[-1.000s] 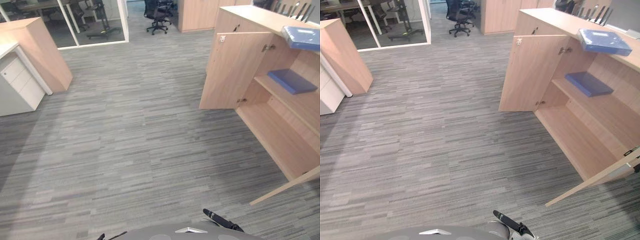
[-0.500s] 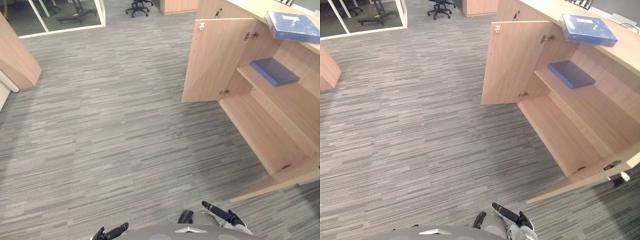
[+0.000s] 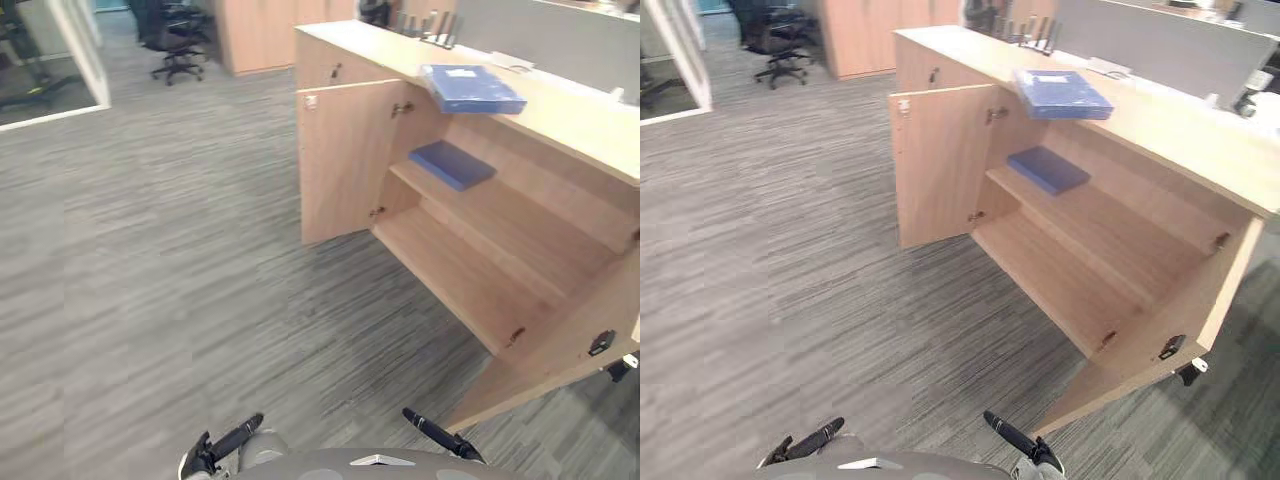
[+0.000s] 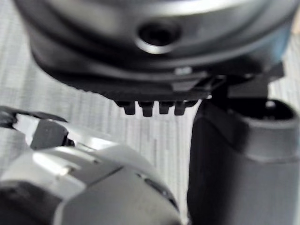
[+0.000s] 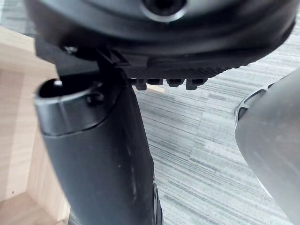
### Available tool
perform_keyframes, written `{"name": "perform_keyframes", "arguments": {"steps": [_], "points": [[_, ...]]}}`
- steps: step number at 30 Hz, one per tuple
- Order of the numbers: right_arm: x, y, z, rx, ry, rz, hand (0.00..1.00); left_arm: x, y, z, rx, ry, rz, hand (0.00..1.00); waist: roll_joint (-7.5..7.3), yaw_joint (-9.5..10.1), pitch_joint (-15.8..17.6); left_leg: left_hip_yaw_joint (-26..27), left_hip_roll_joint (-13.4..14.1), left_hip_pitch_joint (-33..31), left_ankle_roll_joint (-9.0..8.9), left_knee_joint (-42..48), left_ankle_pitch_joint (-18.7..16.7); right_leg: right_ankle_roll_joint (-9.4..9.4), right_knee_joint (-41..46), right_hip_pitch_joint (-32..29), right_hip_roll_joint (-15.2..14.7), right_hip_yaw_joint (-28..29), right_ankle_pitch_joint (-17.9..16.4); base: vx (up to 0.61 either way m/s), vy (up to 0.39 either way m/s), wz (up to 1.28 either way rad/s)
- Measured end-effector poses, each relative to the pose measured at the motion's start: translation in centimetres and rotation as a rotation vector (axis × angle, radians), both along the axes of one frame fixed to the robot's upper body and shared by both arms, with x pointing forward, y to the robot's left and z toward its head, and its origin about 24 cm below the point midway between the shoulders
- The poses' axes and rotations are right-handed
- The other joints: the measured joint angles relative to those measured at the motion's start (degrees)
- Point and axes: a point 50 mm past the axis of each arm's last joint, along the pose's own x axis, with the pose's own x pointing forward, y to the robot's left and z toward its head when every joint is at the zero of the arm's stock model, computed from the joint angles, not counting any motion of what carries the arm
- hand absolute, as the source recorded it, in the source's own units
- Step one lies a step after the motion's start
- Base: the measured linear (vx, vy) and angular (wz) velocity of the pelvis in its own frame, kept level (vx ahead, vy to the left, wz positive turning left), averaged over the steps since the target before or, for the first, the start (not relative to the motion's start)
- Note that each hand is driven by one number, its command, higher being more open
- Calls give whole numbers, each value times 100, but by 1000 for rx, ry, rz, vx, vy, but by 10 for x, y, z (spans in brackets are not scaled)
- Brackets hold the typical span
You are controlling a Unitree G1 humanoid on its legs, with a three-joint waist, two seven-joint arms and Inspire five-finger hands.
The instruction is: Walk over to the cabinet, pick up the folder, carry it to the office cabinet, place the folder inside the office cabinet, then close the office cabinet door
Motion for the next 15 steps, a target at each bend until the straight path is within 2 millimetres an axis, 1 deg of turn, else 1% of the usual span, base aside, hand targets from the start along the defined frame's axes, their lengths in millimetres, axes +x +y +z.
{"name": "perform_keyframes", "arguments": {"steps": [1,3,4,5,6,7,8,9,10,11,12,13,14,15], "points": [[0,1,0,0,5,0,100,3,1,1,7,-18,-2,100,-41,28,19,-187,-197,-142,-16,-817,-30,160,-1,104,-185,270,-75,330,335,-109],[1,2,0,-1,4,12,100,3,-1,1,10,-17,2,100,-55,23,13,-709,-515,-165,-154,-2328,131,463,11,203,-447,644,-222,406,455,-109],[1,3,0,-3,4,28,100,2,-1,1,14,-8,10,100,-69,32,-3,-1012,-677,-127,-381,-2854,776,695,20,255,-615,852,-324,493,536,-101],[2,11,-1,15,7,47,100,-2,7,1,36,5,16,100,-193,13,-73,-812,-861,-72,-362,-2825,757,817,-21,243,-835,994,-257,495,508,-79],[5,15,-1,16,2,67,100,0,9,2,49,7,14,100,-257,-1,-90,-713,-865,-91,-334,-2797,685,781,-49,184,-868,975,-114,379,349,-66],[9,17,-1,16,-4,99,100,3,11,2,59,4,14,100,-304,38,-107,-623,-850,-117,-282,-2629,520,671,-115,75,-880,984,249,212,203,-53],[10,18,-1,16,-1,111,100,3,12,2,59,7,12,100,-324,65,-112,-611,-854,-123,-256,-2540,469,670,-157,48,-906,1038,395,318,342,-81],[8,22,-2,24,12,125,100,0,14,1,55,25,8,100,-412,110,-160,-559,-943,-59,-193,-2502,418,700,-235,-5,-1038,1267,635,298,315,-94],[9,23,-2,23,12,140,100,-3,13,0,50,39,8,100,-452,175,-186,-304,-1013,146,-127,-2667,381,748,-248,-73,-1186,1460,875,346,372,-108],[9,21,-2,17,11,141,100,-5,11,-1,45,49,6,100,-448,187,-196,-85,-1068,330,-66,-2830,372,774,-229,-126,-1294,1562,1022,246,275,-98],[10,19,-2,15,7,142,100,-8,9,-2,40,64,6,100,-437,185,-225,82,-1149,498,-17,-3009,374,813,-165,-213,-1411,1607,1139,202,236,-85],[11,19,-1,14,3,143,100,-11,9,-3,38,75,8,100,-448,199,-266,220,-1254,666,28,-3229,398,823,-18,-349,-1536,1610,1187,212,236,-98],[13,17,-1,10,-4,153,100,-11,9,-3,40,79,10,100,-448,235,-275,395,-1379,911,83,-3507,432,827,307,-581,-1668,1647,1191,143,159,-86],[15,16,0,4,-9,164,100,-12,9,-3,40,81,9,100,-439,239,-280,435,-1441,1014,102,-3621,443,827,475,-689,-1726,1664,1191,98,124,-85]]}}
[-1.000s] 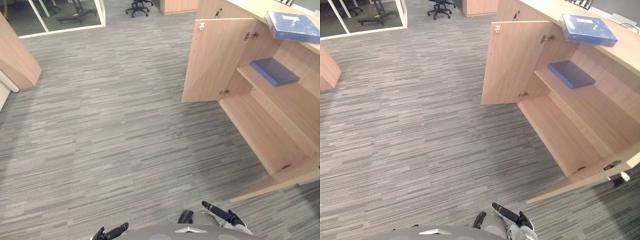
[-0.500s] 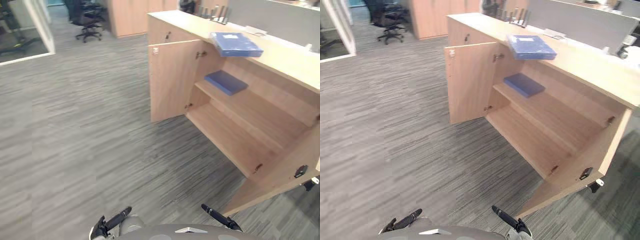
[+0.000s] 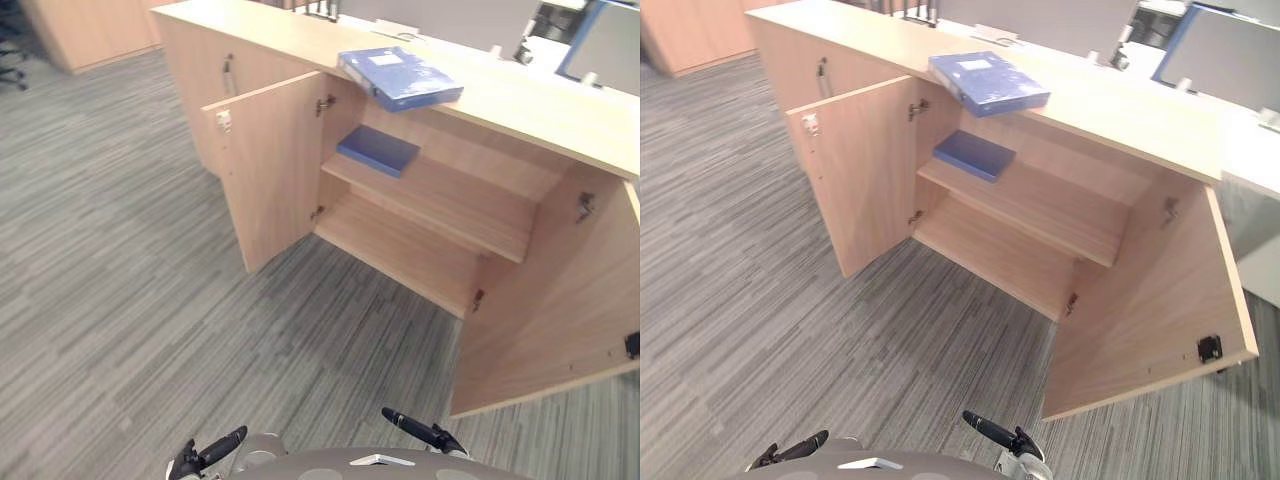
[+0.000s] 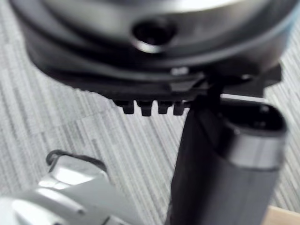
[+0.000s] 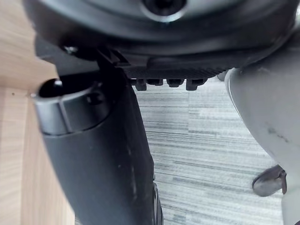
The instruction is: Walk over to the cabinet, pick up the folder, carry it to the office cabinet, place the folder inside the office cabinet, then close the office cabinet door
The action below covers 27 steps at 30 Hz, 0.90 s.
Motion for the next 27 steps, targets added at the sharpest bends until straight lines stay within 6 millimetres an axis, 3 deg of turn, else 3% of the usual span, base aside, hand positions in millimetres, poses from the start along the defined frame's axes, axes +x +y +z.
{"name": "perform_keyframes", "arguments": {"steps": [1,2,4,9,10,11,12,13,14,16,17,18,19,20,22,24,25,26,27], "points": [[1,-3,1,-9,-9,9,100,-1,-1,-1,-4,7,-5,100,44,-15,-35,30,-82,172,14,-169,7,0,372,-227,-69,31,0,145,68,-124],[4,-7,3,-20,-35,-21,100,0,-4,-1,-10,4,-14,100,109,-68,-73,-94,-179,685,20,-611,8,-20,1462,-802,-211,-470,-110,128,-12,-117],[-1,-20,4,-54,-25,-32,100,-2,-13,-3,-32,7,-3,100,241,-115,-120,-273,-115,790,-60,-1097,217,1,1419,-893,-211,-963,-188,7,-231,-62],[0,-21,4,-65,-22,-11,100,-3,-14,-3,-31,12,0,100,235,-178,-112,-181,-12,884,-117,-1439,459,73,1172,-866,-163,-1385,-87,-58,-112,-15],[0,-21,4,-68,-20,-3,100,0,-14,-3,-31,6,-1,100,235,-195,-83,-165,14,985,-101,-1590,504,131,1233,-893,-161,-1490,0,-39,-63,-32],[5,-22,6,-80,-42,7,100,5,-13,-2,-27,-4,-3,100,263,-239,67,-242,13,1260,17,-1862,462,166,1976,-1205,-287,-1586,230,-91,-91,-39],[5,-27,7,-89,-49,-1,100,4,-12,-2,-20,3,-6,100,292,-269,185,-254,163,1429,-18,-1908,426,65,2012,-1425,-186,-1704,-258,-99,-88,-28],[3,-24,6,-79,-41,-2,100,5,-12,-2,-18,3,-7,100,340,-281,147,-261,272,1450,-52,-1892,405,-2,1682,-1421,-62,-1753,-361,-100,-69,11],[-7,-13,2,-30,-18,-52,100,2,-4,-1,-6,-1,-10,100,150,-310,145,-373,287,1462,-75,-1889,388,30,1168,-1410,80,-1857,-291,-20,-106,44],[-21,-5,-2,0,18,-101,100,8,10,4,32,-29,-8,100,-245,-385,131,-617,132,1468,-101,-1873,375,-227,972,-1418,92,-1912,-133,59,-222,71],[-26,-3,-3,5,32,-101,100,7,12,5,42,-30,-1,100,-296,-392,124,-702,94,1480,-153,-1860,345,-306,875,-1376,113,-2008,-245,147,-319,56],[-32,-11,-2,-7,45,-108,100,2,5,3,27,-17,12,100,-179,-382,100,-815,210,1445,-264,-1784,274,-274,850,-1310,200,-2179,-565,199,-294,29],[-35,-20,-1,-30,48,-107,100,-3,-5,0,1,2,23,100,50,-390,-4,-839,437,1411,-417,-1777,202,-305,742,-1254,439,-2282,-631,539,-420,0],[-39,-34,1,-64,60,-145,100,-10,-22,-5,-52,31,17,100,524,-400,-79,-939,1221,1082,-740,-869,-67,-460,195,-913,1280,-2432,-757,598,-369,-17],[-42,-26,-2,-35,69,-179,100,-8,-15,-3,-37,21,11,100,354,-396,1,-1130,1473,539,-900,817,-86,-687,13,-477,1493,-2469,-734,473,-284,-27],[-45,-25,-3,-33,79,-190,100,-9,-15,-3,-36,21,2,100,378,-387,-8,-1164,1507,355,-1070,1510,-35,-708,-128,-167,1597,-2450,-728,312,-99,-16],[-44,-26,-2,-36,79,-187,100,-8,-14,-2,-34,17,-5,100,463,-414,-44,-1143,1500,275,-939,1818,205,-687,-208,-52,1647,-2443,-763,329,-131,-17],[-39,-28,-1,-48,74,-136,100,-7,-13,-1,-23,4,4,100,446,-393,43,-1090,1545,27,-787,2600,641,-649,-409,187,1703,-2393,-853,287,-33,-25],[-37,-28,-1,-46,73,-127,100,0,-10,1,-12,-29,16,100,440,-328,211,-1160,1596,-548,-447,3514,617,-701,-712,533,1682,-2227,-883,217,22,-30]]}}
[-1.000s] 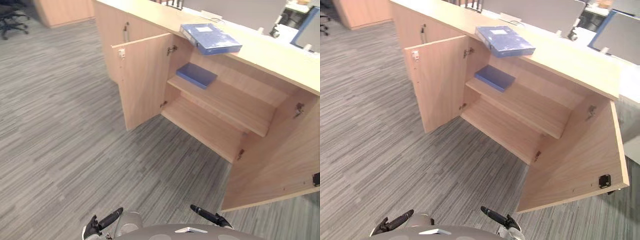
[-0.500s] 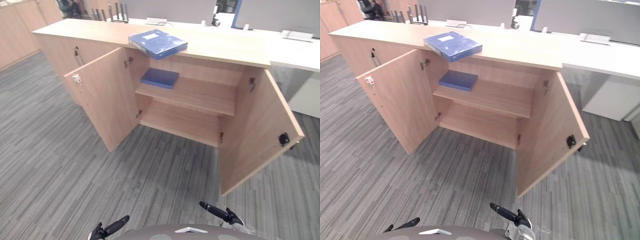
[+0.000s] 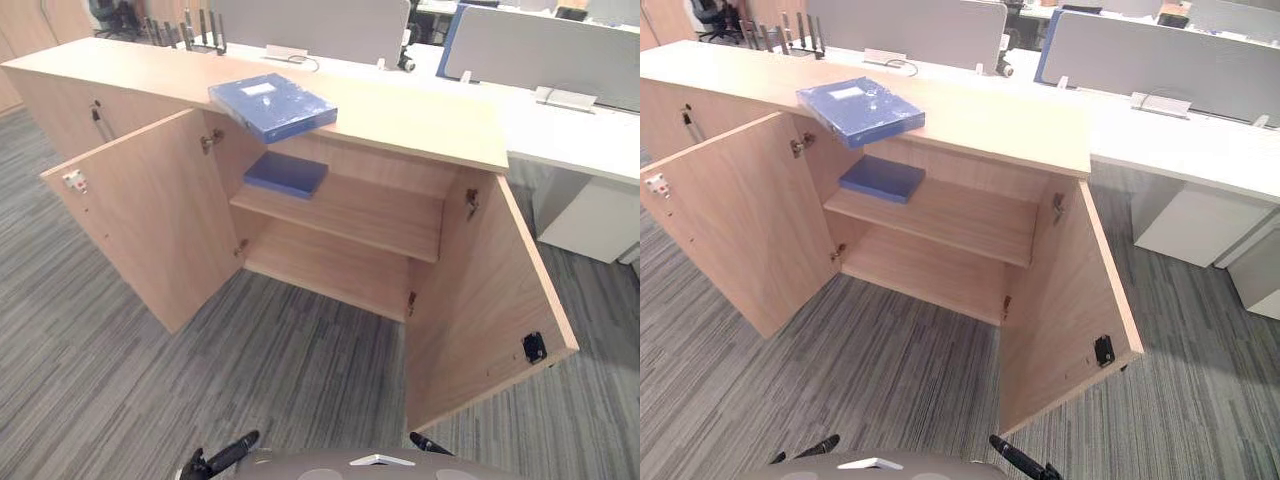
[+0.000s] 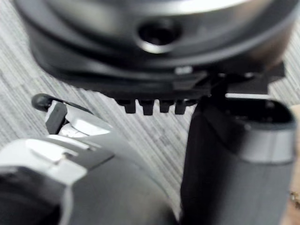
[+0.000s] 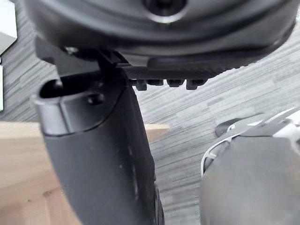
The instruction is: Walk over to the cabinet, pick up the folder, carry it to the office cabinet, place the folder inside the office cabinet, then close the office cabinet door
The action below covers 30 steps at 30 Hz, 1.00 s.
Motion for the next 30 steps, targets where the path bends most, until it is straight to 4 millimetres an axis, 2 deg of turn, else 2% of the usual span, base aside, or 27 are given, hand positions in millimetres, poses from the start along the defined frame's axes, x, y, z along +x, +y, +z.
{"name": "perform_keyframes", "arguments": {"steps": [1,2,3,4,5,6,7,8,10,11,14,17,20,21,22,23,24,25,26,27,28,29,30], "points": [[0,-1,0,1,2,-18,100,4,0,1,1,-18,-20,100,-36,41,-4,27,-113,-178,-56,-33,-523,0,-75,96,-48,57,4,220,170,-43],[2,-2,-1,5,14,-44,100,13,1,2,3,-41,-70,100,-106,102,21,110,-437,-349,-41,-902,-875,71,-61,172,-222,149,-35,207,181,-49],[5,-2,-1,8,10,-47,100,18,0,3,8,-45,-105,100,-81,101,30,116,-661,-431,-35,-1848,-816,176,-12,198,-306,254,-103,206,204,-76],[16,0,0,6,-19,-21,100,23,-6,2,-2,-56,-122,100,59,112,111,117,-823,-449,111,-3111,-152,329,130,206,-345,436,-235,249,274,-83],[19,2,1,9,-26,-9,100,22,-8,2,-9,-56,-119,100,89,151,145,98,-872,-344,153,-3262,325,391,201,213,-382,602,-302,309,225,-88],[25,13,0,34,-44,7,100,19,0,2,5,-42,-109,100,-44,113,102,349,-1096,-153,169,-3513,270,516,189,254,-588,783,-294,417,207,-50],[25,19,-1,45,-47,37,100,25,5,4,28,-57,-123,100,-249,50,89,400,-1258,-152,250,-3552,237,586,38,285,-732,840,-242,404,125,-15],[28,22,-1,53,-53,43,100,31,7,6,36,-69,-123,100,-286,67,140,419,-1324,-187,274,-3498,193,627,-69,328,-785,891,-165,312,114,12],[31,24,0,54,-59,51,100,33,6,5,34,-67,-120,100,-251,95,181,423,-1354,-179,346,-3483,129,615,-262,378,-789,911,129,226,115,7],[31,24,0,54,-59,53,100,28,4,4,23,-48,-116,100,-222,116,184,436,-1367,-87,364,-3545,97,615,-354,435,-788,1004,314,197,112,-5],[31,24,-1,50,-51,82,100,16,2,0,9,-3,-99,100,-202,137,139,513,-1430,162,383,-3864,83,680,-456,468,-879,1259,595,152,105,-23],[29,24,-1,54,-43,86,100,8,4,-1,11,19,-100,100,-258,149,19,715,-1607,309,423,-4179,109,696,-471,332,-1032,1443,657,93,100,-32],[25,20,-2,55,-33,69,100,3,3,-2,5,43,-110,100,-220,123,-74,817,-1805,476,534,-4519,181,746,-229,120,-1201,1542,695,43,157,-24],[26,15,-1,42,-33,71,100,1,1,-3,2,54,-126,100,-148,100,-106,822,-1870,594,573,-4735,201,746,216,-113,-1245,1580,695,17,173,-22],[26,8,0,24,-33,72,100,-2,-3,-4,-8,64,-136,100,-45,113,-99,773,-1939,807,599,-4996,153,741,1085,-540,-1284,1741,701,18,167,-26],[25,6,1,19,-32,73,100,-1,-3,-4,-9,65,-140,100,-8,102,-97,683,-1993,908,611,-5103,146,722,1621,-771,-1325,1809,717,28,156,-19],[27,2,2,11,-43,60,100,-4,-3,-4,-8,73,-149,100,-8,57,-35,658,-2129,1105,654,-5183,123,602,2734,-1227,-1480,1899,843,33,99,5],[30,3,3,5,-55,69,100,-5,0,-4,2,80,-163,100,-87,-39,6,632,-2232,1267,707,-5200,99,485,3454,-1510,-1606,1961,1059,80,107,27],[32,3,3,3,-65,75,100,-7,2,-3,7,85,-167,100,-135,-114,42,552,-2305,1465,772,-5198,66,445,4061,-1685,-1695,1965,1245,121,78,31],[33,3,4,1,-68,76,100,-7,2,-3,7,85,-167,100,-133,-130,40,520,-2305,1555,790,-5199,46,410,4279,-1765,-1687,1933,1179,164,65,40],[35,3,5,-9,-79,89,100,-6,2,-3,9,80,-171,100,-128,-160,40,455,-2275,1695,803,-5224,27,351,4515,-1992,-1673,1655,709,144,25,30],[36,3,5,-11,-80,99,100,-5,2,-3,12,76,-176,100,-123,-168,44,435,-2253,1718,827,-5224,43,398,4405,-2039,-1649,1518,531,148,-32,34],[37,4,5,-14,-85,110,100,-3,1,-3,12,71,-175,100,-98,-195,67,388,-2180,1769,813,-5211,41,436,3865,-2016,-1544,1252,257,159,-89,23]]}}
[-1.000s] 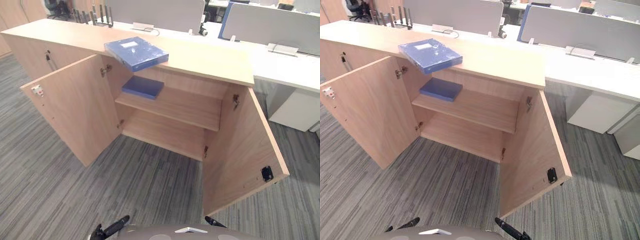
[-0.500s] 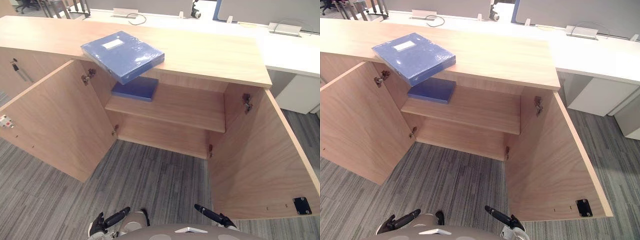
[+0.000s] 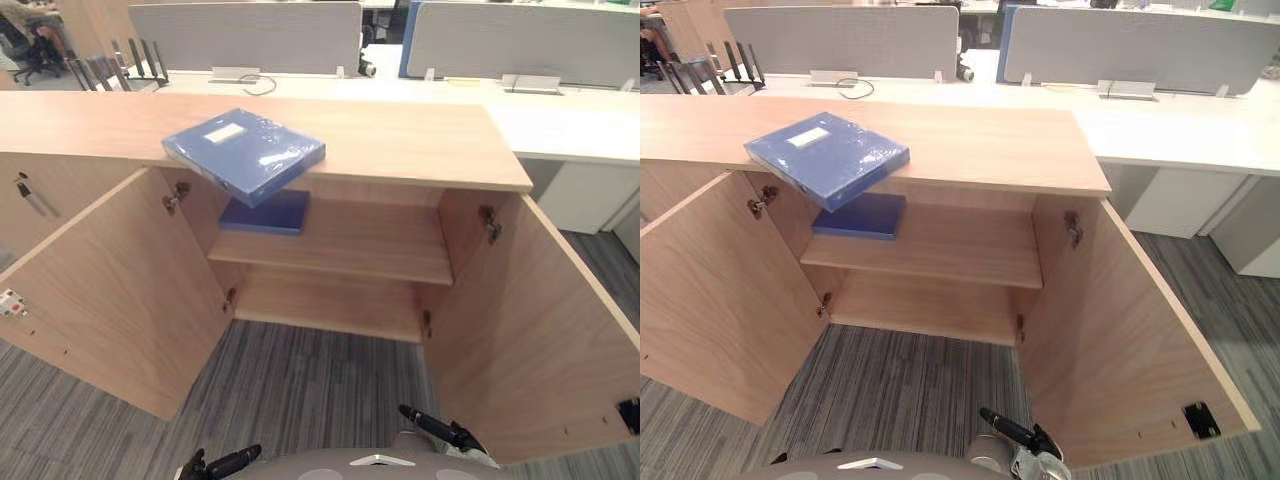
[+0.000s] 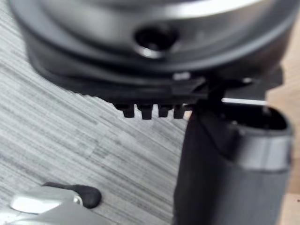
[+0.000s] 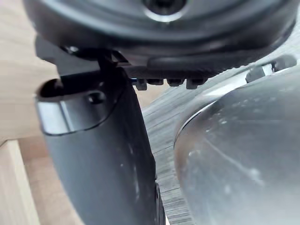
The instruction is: Walk over to the cabinet, pick up the folder, carry it to the office cabinet, place the folder inside the office cabinet, then close the office cabinet door
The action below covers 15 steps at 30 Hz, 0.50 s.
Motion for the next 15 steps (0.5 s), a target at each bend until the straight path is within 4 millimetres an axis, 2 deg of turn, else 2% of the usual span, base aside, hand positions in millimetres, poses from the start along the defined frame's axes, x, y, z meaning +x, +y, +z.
{"name": "perform_keyframes", "arguments": {"steps": [1,2,3,4,5,6,7,10,12,13,15], "points": [[1,0,0,-3,-5,2,100,1,-1,0,1,-2,1,100,13,-10,-1,-35,55,27,-17,22,-8,-12,-564,48,107,-162,-99,204,-157,24],[3,2,1,-1,-11,6,100,3,0,1,5,-11,2,100,10,-10,3,-73,125,22,-78,50,-44,9,-1440,165,251,-303,-70,176,-167,16],[3,4,0,2,-9,12,100,4,0,1,9,-18,4,100,-23,-6,10,-86,132,14,-137,85,-80,68,-1891,269,290,-351,50,172,-219,12],[2,10,-1,13,-1,25,100,7,3,3,18,-34,12,100,-146,29,4,-154,143,21,-268,132,-170,126,-2618,492,353,-388,163,152,-235,7],[1,6,-1,3,1,25,100,9,-5,2,5,-46,33,100,9,38,4,-179,342,-3,-340,143,-203,90,-2882,610,555,-525,222,152,-228,6],[2,4,0,-3,0,26,100,10,-8,2,-2,-52,41,100,80,44,-5,-189,419,0,-383,130,-213,63,-2993,664,645,-566,246,311,-383,23],[4,7,0,-19,12,103,100,31,-16,8,-18,-163,82,100,153,152,-85,-352,850,0,-644,68,-269,-105,-3687,1054,1172,-838,384,293,-325,21],[4,11,-1,-12,14,110,100,39,-23,11,-63,-227,153,100,112,145,-107,-339,892,15,-672,-7,-265,-118,-3959,1163,1264,-850,521,143,-109,2],[4,12,-1,-10,14,112,100,51,-27,18,-78,-290,135,100,66,145,-106,-326,863,16,-670,-10,-264,-87,-4160,1246,1265,-834,630,37,35,-3],[2,12,-1,-10,16,112,100,56,-27,24,-76,-339,118,100,29,147,-123,-326,843,16,-669,-12,-263,-70,-4283,1301,1265,-831,698,18,44,-4],[-2,15,-2,-4,26,140,100,72,-24,52,-159,-560,213,100,-56,183,-178,-299,789,13,-667,-14,-264,-28,-4586,1414,1263,-794,870,18,60,-7]]}}
